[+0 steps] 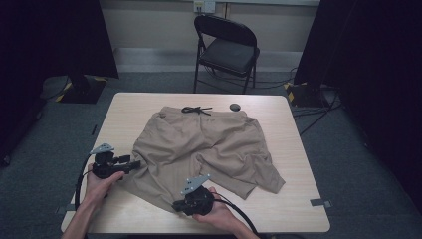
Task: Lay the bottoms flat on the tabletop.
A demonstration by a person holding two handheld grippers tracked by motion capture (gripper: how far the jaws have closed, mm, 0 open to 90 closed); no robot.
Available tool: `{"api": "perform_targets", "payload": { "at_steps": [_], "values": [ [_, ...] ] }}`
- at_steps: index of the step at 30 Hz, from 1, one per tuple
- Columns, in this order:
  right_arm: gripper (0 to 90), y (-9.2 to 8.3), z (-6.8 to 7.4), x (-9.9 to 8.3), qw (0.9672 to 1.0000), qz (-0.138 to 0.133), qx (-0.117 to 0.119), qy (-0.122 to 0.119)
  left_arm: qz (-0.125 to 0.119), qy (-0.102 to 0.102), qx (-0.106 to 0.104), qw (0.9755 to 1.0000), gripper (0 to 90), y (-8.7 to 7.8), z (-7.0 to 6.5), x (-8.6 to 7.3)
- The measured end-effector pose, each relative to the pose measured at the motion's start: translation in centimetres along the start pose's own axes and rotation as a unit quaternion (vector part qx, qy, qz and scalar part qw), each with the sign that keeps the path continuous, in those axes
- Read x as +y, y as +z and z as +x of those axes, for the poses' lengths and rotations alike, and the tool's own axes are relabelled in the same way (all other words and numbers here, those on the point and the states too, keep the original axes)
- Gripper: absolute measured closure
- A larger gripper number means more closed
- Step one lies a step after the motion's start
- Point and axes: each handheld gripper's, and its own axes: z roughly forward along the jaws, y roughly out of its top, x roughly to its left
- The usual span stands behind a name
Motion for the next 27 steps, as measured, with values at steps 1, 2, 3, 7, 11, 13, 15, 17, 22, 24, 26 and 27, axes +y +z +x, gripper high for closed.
{"api": "perform_targets", "payload": {
  "at_steps": [1,2,3,7,11,13,15,17,22,24,26,27],
  "values": [
    [83.9,-0.1,0.1,-0.2,1.0000,0.000,0.000,0.000,0.011,0.006,0.003,0.9999,41.8,0.3,-0.1,-0.1],
    [82.9,-0.1,0.1,-0.3,1.0000,-0.001,0.002,0.000,0.018,0.010,0.009,0.9997,50.5,0.5,-0.3,-0.2],
    [81.3,-0.2,0.1,-0.4,1.0000,-0.001,0.002,0.002,0.023,0.013,0.005,0.9996,58.4,0.6,-0.3,-0.3],
    [64.1,-0.7,-0.2,-0.1,0.9999,-0.013,0.004,0.010,0.023,0.011,-0.009,0.9996,82.9,-0.4,-0.5,-0.6],
    [55.7,-1.7,-0.9,0.7,0.9994,-0.028,-0.011,0.016,0.020,0.003,-0.026,0.9994,85.6,-2.6,-0.6,-1.6],
    [53.1,-2.0,-1.2,1.1,0.9988,-0.034,-0.030,0.018,0.027,0.002,-0.030,0.9992,85.4,-3.5,-0.6,-2.5],
    [52.8,-2.1,-1.7,1.5,0.9979,-0.044,-0.041,0.022,0.026,-0.003,-0.033,0.9991,85.0,-4.4,-0.5,-3.5],
    [51.9,-1.9,-2.3,1.9,0.9965,-0.049,-0.063,0.026,0.032,-0.010,-0.045,0.9984,84.6,-5.2,-0.6,-4.3],
    [49.4,-0.8,-3.6,2.2,0.9940,-0.045,-0.091,0.040,0.039,-0.009,-0.083,0.9958,84.4,-6.5,-1.6,-5.8],
    [49.2,-0.1,-3.9,2.3,0.9940,-0.037,-0.095,0.040,0.032,0.001,-0.084,0.9960,79.9,-6.5,-2.1,-5.8],
    [49.2,0.7,-4.0,2.3,0.9939,-0.027,-0.101,0.036,0.027,0.009,-0.078,0.9966,69.3,-6.3,-2.4,-5.2],
    [49.2,1.0,-4.0,2.3,0.9942,-0.024,-0.098,0.036,0.022,0.008,-0.077,0.9968,65.4,-6.2,-2.4,-4.7]
  ]
}}
